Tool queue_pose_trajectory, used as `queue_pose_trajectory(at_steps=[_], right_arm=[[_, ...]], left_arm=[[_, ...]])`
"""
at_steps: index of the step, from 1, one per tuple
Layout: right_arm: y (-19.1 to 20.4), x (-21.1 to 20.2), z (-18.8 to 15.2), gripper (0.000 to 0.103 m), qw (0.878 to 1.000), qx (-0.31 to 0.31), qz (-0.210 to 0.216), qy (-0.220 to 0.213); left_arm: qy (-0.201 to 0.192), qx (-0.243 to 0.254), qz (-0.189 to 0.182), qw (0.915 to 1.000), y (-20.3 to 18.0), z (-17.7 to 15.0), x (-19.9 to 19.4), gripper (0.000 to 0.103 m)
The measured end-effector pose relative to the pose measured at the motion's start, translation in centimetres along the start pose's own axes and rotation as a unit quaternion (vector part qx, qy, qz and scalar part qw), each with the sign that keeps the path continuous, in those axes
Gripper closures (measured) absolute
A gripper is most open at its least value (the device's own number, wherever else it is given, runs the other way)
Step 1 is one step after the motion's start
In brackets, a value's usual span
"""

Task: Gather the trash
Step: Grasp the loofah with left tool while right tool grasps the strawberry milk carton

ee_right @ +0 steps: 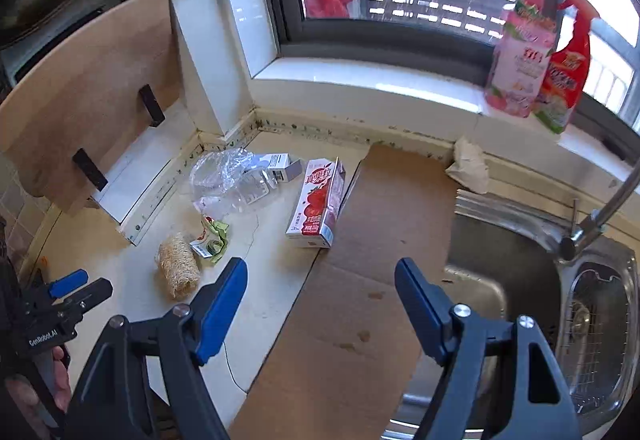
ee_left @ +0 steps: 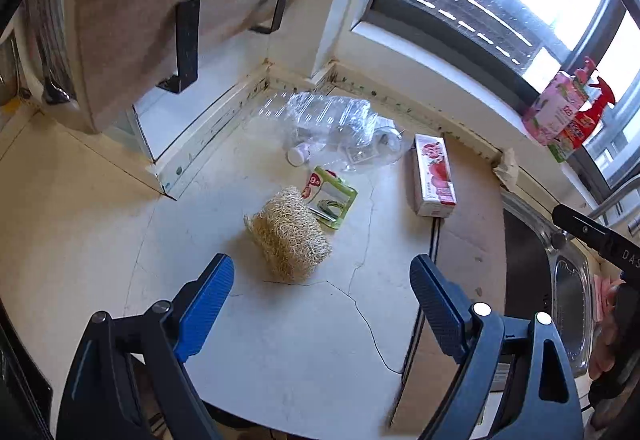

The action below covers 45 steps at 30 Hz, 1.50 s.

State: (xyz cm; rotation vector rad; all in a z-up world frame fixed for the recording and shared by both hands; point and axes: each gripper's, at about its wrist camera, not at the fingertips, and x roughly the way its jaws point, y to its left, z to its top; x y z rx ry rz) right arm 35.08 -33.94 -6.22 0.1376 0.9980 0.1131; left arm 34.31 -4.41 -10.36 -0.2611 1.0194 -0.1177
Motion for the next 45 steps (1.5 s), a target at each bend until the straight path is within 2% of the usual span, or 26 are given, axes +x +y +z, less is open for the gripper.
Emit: queue_pose_trajectory(at_steps=[3,5,11,20,21,22,23,24,26,30,33,38,45], right_arm=[[-1.3,5.6,1.2,0.026,0.997,0.051,0.044,0.048],[-1.6,8.9,1.7,0.026,0.994,0.066,0.051,0.07],[-0.9,15.2,3.0,0.026,0.997,0.034,-0.009,0.074],[0.8,19.3,3.2,0.027,0.995,-0.002,-0.037,0.089],[0.9,19.5,3.1,0.029,0.995,-0.005,-0.042,0.089],[1.0,19.7,3.0,0.032,0.995,-0.008,-0.048,0.087],[1.1,19.8,2.9,0.038,0.995,-0.009,-0.05,0.086],[1.2,19.7,2.8,0.038,0.995,-0.009,-0.048,0.082],[1.2,19.3,2.6,0.038,0.996,-0.004,-0.045,0.075],[1.4,18.6,2.0,0.039,0.997,0.017,-0.023,0.075],[1.7,17.3,1.4,0.039,0.997,0.029,-0.005,0.07],[1.9,14.2,0.6,0.04,0.997,0.046,0.028,0.06],[1.6,8.3,-2.0,0.04,0.996,0.056,0.051,0.036]], left_arm=[[0.037,-0.031,0.005,0.9988,0.9,0.9,3.9,0.015],[0.056,-0.053,0.011,0.997,1.5,1.6,6.4,0.015],[0.081,-0.095,0.031,0.9916,2.9,2.6,10.9,0.015],[0.102,-0.091,0.047,0.9895,2.7,2.6,13.9,0.015],[0.104,-0.091,0.051,0.9892,2.7,2.5,14.3,0.018],[0.106,-0.091,0.052,0.9888,2.8,2.4,14.5,0.021],[0.11,-0.092,0.052,0.9883,2.8,2.4,14.8,0.028],[0.114,-0.094,0.053,0.9877,2.9,2.2,15.0,0.036],[0.112,-0.1,0.047,0.9875,3.2,2.0,15.0,0.039],[0.099,-0.092,0.039,0.9901,2.8,1.9,14.1,0.056],[0.095,-0.092,0.029,0.9908,2.6,1.7,13.3,0.063],[0.085,-0.092,0.014,0.992,2.3,0.8,11.3,0.068],[0.06,-0.075,-0.025,0.9951,0.8,-0.7,5.3,0.069]])
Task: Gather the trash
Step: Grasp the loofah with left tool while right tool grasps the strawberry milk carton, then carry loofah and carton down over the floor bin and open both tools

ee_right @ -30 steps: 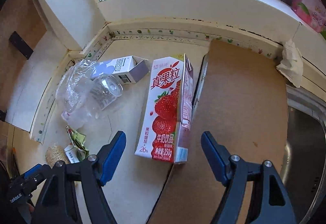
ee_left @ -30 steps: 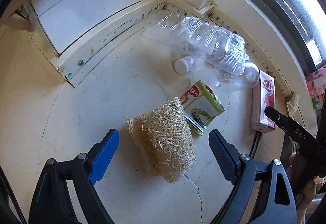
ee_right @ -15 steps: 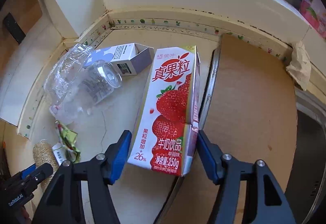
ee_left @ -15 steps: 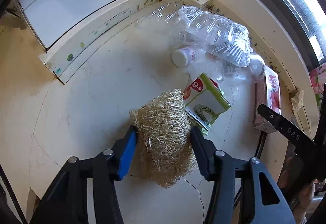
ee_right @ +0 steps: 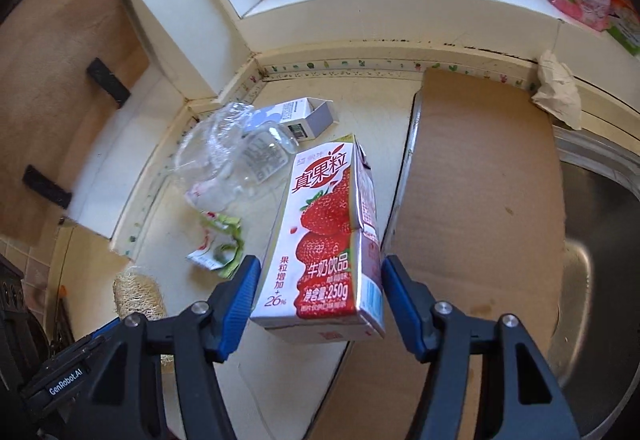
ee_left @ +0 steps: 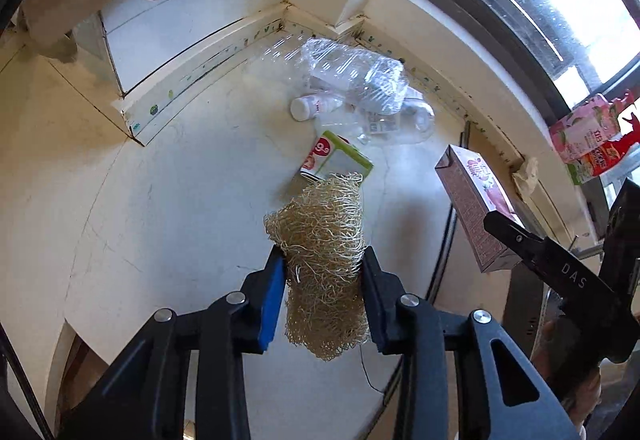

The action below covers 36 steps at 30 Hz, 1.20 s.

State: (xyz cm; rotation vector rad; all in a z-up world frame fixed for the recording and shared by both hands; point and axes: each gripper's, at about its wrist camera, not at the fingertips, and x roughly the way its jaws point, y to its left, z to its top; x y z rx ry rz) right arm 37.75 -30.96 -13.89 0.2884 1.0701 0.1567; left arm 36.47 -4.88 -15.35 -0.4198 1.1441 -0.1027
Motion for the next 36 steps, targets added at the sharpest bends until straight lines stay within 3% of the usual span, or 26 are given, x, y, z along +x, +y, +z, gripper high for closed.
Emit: queue_pose_trajectory(at_steps=[13,19,27,32,36], right_arm=[[3.2,-15.3,-10.2,0.041,0.993,0.005,0.025,-0.111],[6.9,-20.9,-17.6,0.041,0.99,-0.018,0.041,-0.137],[10.6,-23.3,-27.0,0.04,0.991,-0.04,0.056,-0.112],[11.6,-21.6,-30.9,0.04,0.995,-0.049,0.062,-0.068],[12.3,-18.4,-33.0,0.04,0.996,-0.06,0.058,-0.019]], left_arm=[[-0.037,0.062,-0.099,0.9925,-0.6,-8.5,-12.8,0.069],[-0.053,0.09,-0.111,0.9883,1.4,-14.4,-17.9,0.069],[-0.044,0.088,-0.111,0.989,6.1,-20.9,-21.5,0.069],[-0.032,0.08,-0.09,0.9922,9.3,-23.7,-21.3,0.069],[-0.003,0.061,-0.067,0.9959,12.2,-25.4,-18.9,0.069]])
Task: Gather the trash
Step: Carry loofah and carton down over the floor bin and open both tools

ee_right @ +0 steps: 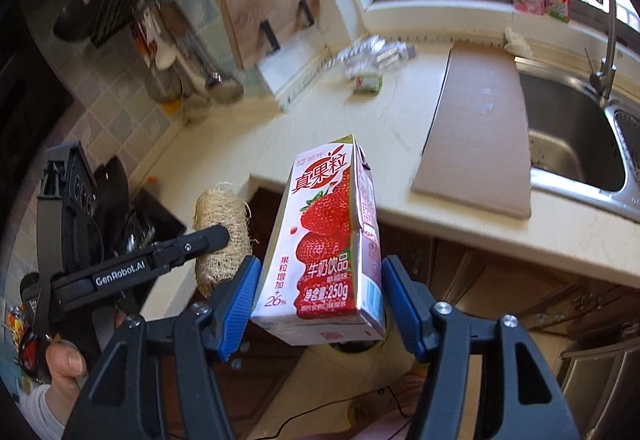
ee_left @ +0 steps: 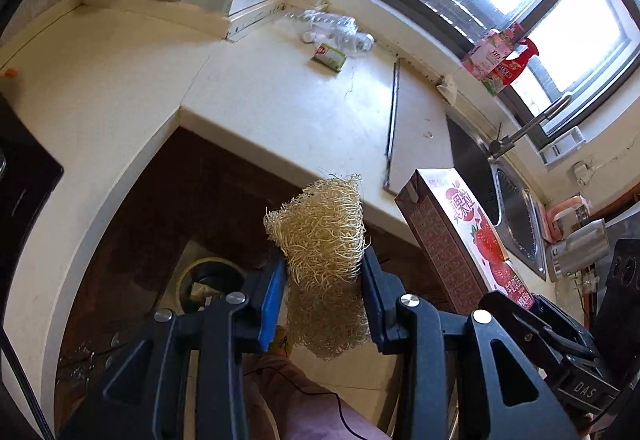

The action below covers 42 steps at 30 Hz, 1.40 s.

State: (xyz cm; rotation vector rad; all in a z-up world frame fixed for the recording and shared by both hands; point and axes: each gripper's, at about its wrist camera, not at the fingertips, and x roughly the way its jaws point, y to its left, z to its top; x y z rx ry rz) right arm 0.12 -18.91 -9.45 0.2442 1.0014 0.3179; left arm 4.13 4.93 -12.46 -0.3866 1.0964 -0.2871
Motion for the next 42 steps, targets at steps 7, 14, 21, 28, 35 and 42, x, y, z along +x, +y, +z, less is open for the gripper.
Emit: queue_pose_trajectory(at_steps=[7,14,21,28,35,42], right_arm=[[0.3,7.9,-3.5,0.04,0.996,-0.018,-0.004,0.088],[-1.4,18.1,-7.6,0.04,0.985,-0.018,-0.025,0.169],[-4.1,27.4,-11.6,0.04,0.97,0.006,-0.033,0.242],[-5.6,33.4,-13.5,0.04,0.957,0.014,-0.034,0.286],[-5.1,37.1,-13.4,0.04,0.951,-0.009,-0.035,0.306],[-4.7,39.4,-13.3,0.04,0.945,-0.033,-0.039,0.323]], left_arm=[[0.059,-0.038,0.057,0.9959,5.7,-3.3,6.3,0.069],[0.117,-0.058,0.1,0.9864,11.5,-7.9,13.9,0.069],[0.17,-0.106,0.113,0.9732,17.3,-11.4,21.1,0.068],[0.195,-0.102,0.111,0.9692,19.5,-11.7,27.2,0.064],[0.211,-0.088,0.137,0.9639,20.1,-11.5,30.5,0.051],[0.201,-0.118,0.142,0.9621,21.7,-12.0,30.0,0.039]])
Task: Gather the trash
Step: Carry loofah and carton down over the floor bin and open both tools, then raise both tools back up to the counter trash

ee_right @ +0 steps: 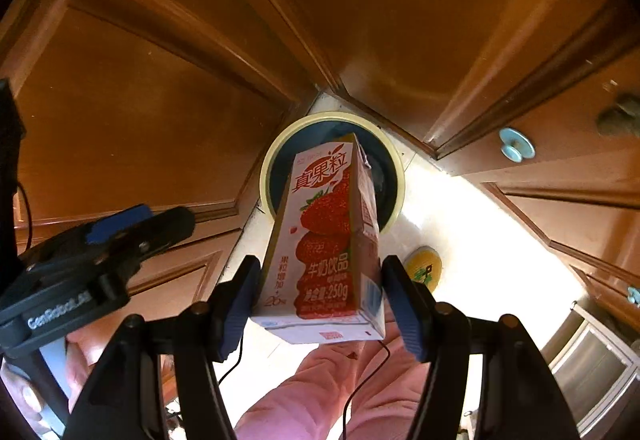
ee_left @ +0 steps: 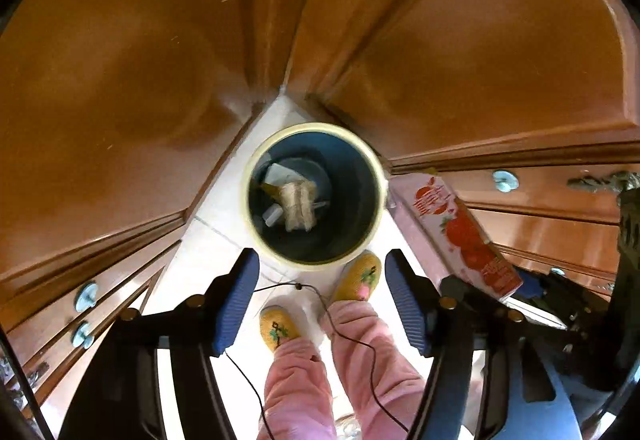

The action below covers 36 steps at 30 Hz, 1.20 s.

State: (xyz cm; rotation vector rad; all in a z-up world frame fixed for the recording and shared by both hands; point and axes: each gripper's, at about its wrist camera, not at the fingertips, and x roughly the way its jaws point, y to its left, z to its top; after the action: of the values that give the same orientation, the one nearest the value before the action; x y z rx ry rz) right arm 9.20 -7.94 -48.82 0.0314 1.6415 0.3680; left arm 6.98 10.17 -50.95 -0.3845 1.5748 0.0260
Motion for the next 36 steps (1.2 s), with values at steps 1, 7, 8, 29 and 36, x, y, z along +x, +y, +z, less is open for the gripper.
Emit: queue_pose_trajectory(at_steps=[1,7,8,29,36], right_arm=[[-0.1,0.1,0.2,0.04,1.0,-0.003,-0.002,0.001],[0.8,0.4,1.4,0.039,1.0,-0.008,-0.004,0.012],[1.0,0.6,1.7,0.039,1.0,-0.008,0.0,0.017],[1.0,-4.6,-1.0,0.032,0.999,0.026,0.026,-0.038],[2.4,-12.7,-4.0,0.032,0.996,0.011,0.029,-0.086]], left_arm=[[0.001,-0.002,0.004,1.0,0.3,-0.1,0.0,0.039],[-0.032,0.0,0.042,0.9986,1.5,-0.8,-1.5,0.039],[-0.037,0.0,0.047,0.9982,1.6,-0.8,-1.7,0.039],[-0.099,0.007,0.069,0.9927,0.3,-3.3,-8.0,0.033],[-0.135,0.065,0.064,0.9866,-3.3,-5.7,-15.7,0.029]])
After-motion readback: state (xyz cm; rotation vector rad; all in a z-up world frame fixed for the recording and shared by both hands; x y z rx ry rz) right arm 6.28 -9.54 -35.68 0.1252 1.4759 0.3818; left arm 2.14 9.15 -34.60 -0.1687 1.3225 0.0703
